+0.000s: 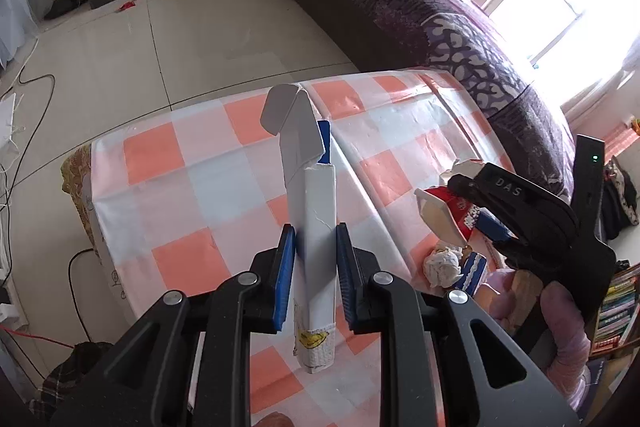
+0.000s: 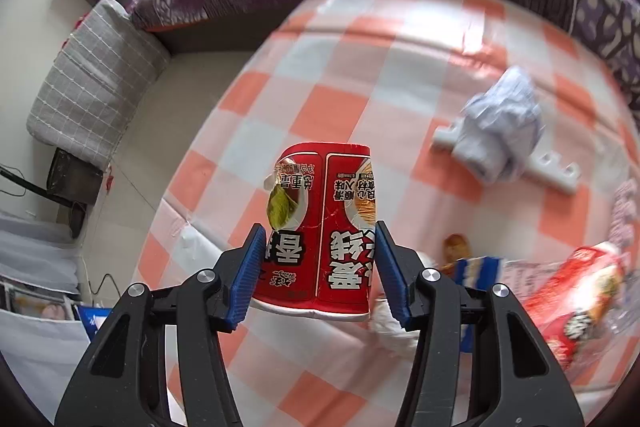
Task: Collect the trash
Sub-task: 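Grasp the red snack cup with the right gripper, then drop the red cup into the bin with the right gripper while the left gripper drops the white carton in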
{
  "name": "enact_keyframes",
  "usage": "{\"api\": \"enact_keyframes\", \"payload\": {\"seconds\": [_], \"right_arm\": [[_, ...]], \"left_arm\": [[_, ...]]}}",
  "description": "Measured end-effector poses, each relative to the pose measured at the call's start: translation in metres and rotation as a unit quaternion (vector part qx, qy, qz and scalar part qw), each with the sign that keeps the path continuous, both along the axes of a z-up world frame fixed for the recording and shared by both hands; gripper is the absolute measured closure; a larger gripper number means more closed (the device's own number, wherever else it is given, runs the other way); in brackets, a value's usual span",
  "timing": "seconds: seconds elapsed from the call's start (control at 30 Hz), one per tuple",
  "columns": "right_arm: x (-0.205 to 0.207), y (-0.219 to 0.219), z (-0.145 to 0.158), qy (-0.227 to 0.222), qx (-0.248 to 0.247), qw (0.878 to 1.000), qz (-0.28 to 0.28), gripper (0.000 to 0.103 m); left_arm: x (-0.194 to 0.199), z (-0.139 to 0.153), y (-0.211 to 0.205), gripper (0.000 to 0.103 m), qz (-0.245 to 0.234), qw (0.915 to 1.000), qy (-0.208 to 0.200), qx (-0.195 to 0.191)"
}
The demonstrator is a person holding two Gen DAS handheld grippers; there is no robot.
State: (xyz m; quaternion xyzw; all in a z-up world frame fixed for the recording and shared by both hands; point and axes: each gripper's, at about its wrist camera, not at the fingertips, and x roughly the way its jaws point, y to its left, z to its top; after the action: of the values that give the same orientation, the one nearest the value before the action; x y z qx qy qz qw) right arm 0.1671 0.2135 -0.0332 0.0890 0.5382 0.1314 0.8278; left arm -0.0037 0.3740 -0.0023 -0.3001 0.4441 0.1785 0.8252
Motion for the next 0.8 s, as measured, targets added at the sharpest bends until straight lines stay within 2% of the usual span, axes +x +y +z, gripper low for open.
{"api": "enact_keyframes", "payload": {"seconds": [0.33,0.5,0.8], "right_arm": [[-0.025,-0.069,0.045,-0.065,0.002,0.998,-0.007,0.051],[-0.045,-0.112,0.056,-0.087,-0.004,0.996,-0.019,0.051],[-0.080,-0.201,0.060,-0.109,-0.007,0.991,-0.082,0.051]], "left_arm": [[0.013,0.014,-0.042,0.082,-0.024,0.9991,-0.011,0.031],[0.023,0.015,-0.067,0.082,-0.043,0.9984,-0.013,0.033],[0.038,0.026,-0.125,0.082,-0.088,0.9950,-0.025,0.040]]}}
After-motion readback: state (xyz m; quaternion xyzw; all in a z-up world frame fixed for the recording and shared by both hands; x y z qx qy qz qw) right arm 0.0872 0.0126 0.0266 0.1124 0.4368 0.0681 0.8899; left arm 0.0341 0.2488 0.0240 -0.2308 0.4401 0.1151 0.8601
